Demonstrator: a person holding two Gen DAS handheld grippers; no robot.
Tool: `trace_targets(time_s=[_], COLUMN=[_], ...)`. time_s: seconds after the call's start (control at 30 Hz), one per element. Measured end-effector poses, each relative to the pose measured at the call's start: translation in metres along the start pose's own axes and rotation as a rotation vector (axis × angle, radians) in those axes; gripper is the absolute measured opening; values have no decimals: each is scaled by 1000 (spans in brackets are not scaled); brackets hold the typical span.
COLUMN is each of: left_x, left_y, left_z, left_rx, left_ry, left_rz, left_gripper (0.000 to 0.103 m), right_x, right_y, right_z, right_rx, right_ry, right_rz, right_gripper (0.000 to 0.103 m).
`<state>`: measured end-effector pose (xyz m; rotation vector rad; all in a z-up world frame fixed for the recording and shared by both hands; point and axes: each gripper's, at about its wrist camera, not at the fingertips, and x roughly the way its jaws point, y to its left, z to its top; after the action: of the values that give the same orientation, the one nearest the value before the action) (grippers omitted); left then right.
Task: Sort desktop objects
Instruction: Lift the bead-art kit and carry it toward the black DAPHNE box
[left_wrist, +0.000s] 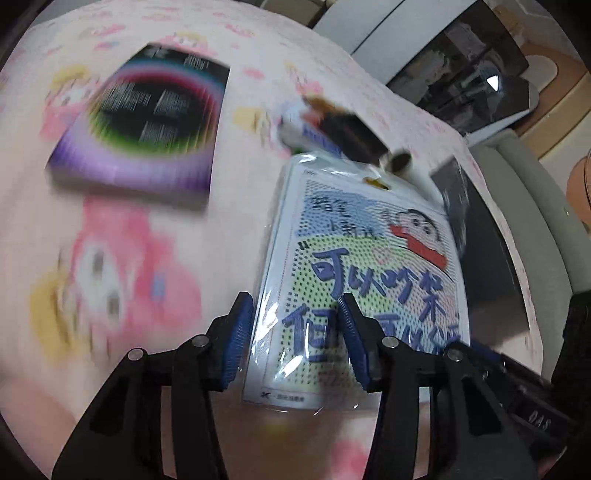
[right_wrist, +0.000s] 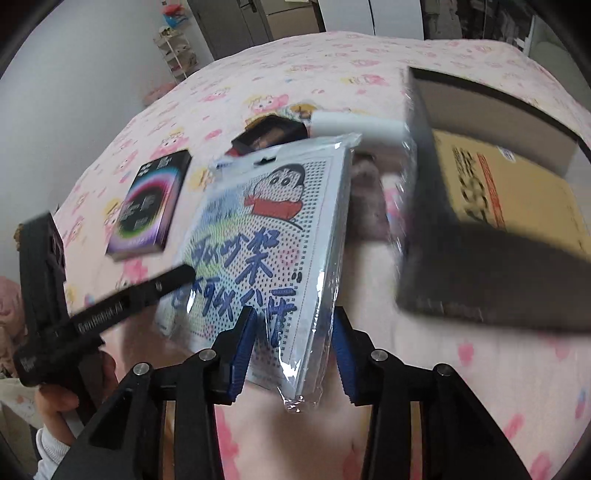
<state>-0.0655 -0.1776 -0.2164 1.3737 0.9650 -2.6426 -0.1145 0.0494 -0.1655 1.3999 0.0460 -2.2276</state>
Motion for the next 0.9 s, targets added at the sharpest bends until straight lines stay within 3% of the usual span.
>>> trace_targets(time_s=[0.17,0.3,0.4,0.6,0.9], left_x=[-9,3,8,5,-13], left_y=[1,4,5,-4,-26], left_z=[-17,-10,-11,-16,-53], left_rx=[-36,-57,-41,-2,60], left_ry=[-30,-20,-10,-3,130], left_rz=[25,13,-4,8,-5], left_gripper=[47,48,56,55,53], right_x=[6,17,24,18,-8], right_y=[-19,-26,-28,-23,-31], right_z=[-26,-27,-27,-30,-56], right_rx=[29,62,75,39,-22], right_ry=[67,55,54,47,123], right_rz=[36,43,70,81,55], right_gripper=[37,39,45,42,41])
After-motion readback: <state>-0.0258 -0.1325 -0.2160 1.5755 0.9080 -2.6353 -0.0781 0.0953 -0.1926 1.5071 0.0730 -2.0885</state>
